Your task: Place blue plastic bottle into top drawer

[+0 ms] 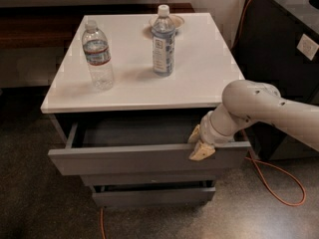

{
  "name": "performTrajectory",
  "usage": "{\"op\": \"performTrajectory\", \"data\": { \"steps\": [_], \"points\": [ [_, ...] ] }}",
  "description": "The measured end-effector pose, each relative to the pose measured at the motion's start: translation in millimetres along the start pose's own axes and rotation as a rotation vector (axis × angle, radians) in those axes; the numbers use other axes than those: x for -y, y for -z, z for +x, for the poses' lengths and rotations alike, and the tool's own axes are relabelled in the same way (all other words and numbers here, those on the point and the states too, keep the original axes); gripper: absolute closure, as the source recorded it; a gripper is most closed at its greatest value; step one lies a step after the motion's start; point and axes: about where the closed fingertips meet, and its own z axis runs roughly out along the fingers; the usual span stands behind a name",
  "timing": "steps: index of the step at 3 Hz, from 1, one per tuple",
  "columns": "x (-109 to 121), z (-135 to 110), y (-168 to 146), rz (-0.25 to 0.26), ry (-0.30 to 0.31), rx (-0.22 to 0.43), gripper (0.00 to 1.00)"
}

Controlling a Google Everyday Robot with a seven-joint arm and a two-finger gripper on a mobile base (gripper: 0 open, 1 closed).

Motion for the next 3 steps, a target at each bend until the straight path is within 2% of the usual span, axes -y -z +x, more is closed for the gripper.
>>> {"op": "performTrajectory", "data": {
  "steps": [1,3],
  "points": [
    [-15.1,2.2,5.5,-0.010,-0.020,-0.008,1.00],
    [-16.2,0.8,5.0,-0.028,-0.043,0.011,1.00]
  ]
}}
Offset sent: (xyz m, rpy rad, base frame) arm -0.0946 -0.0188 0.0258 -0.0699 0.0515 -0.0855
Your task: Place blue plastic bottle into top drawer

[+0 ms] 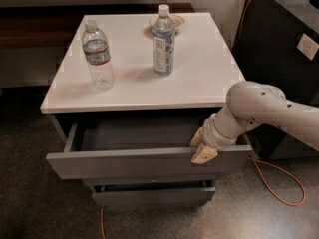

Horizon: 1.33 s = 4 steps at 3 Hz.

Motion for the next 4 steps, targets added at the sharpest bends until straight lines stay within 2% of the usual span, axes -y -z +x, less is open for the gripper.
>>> {"op": "performTrajectory", "data": {
  "steps": [1,2,3,4],
  "points": [
    [-14.7,-5.6,4.2,0.022,-0.015,0.048,1.00],
    [-46.1,-11.7,2.7,0.066,-0.032,0.118,1.00],
    [-72.9,-15.5,-0.1,0.084,-0.037,0.155,1.00],
    [-72.7,-15.1,1.3,0.084,-0.037,0.155,1.00]
  ]
}}
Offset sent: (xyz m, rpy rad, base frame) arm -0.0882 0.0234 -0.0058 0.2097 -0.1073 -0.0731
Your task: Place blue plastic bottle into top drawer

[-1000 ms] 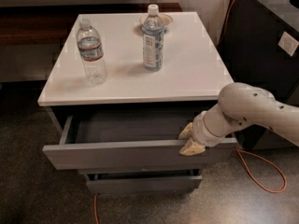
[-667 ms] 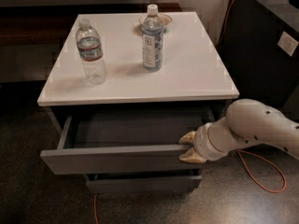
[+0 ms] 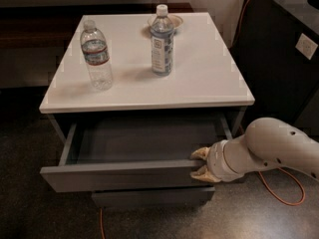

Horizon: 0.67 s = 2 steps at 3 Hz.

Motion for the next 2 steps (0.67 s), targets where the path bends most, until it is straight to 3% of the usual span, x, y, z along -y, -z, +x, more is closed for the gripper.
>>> {"op": "performTrajectory", "data": {
  "steps": [2],
  "points": [
    [0.3,1.4,1.1,0.000,0.000,0.000,1.00]
  ]
}}
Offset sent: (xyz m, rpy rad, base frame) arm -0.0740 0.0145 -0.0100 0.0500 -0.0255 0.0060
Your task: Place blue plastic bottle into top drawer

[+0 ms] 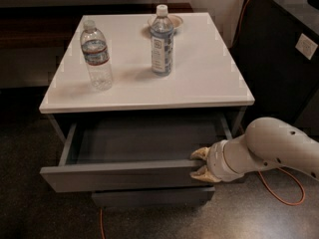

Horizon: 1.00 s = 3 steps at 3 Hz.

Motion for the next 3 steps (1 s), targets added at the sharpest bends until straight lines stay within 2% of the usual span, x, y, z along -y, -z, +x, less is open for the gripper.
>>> {"op": "performTrajectory", "data": {
  "steps": [1,2,3],
  "points": [
    [0.0,0.5,0.3,0.000,0.000,0.000,1.00],
    [0.0,0.5,0.3,0.000,0.000,0.000,0.87],
    [0.0,0.5,0.3,0.000,0.000,0.000,0.62]
  ]
}}
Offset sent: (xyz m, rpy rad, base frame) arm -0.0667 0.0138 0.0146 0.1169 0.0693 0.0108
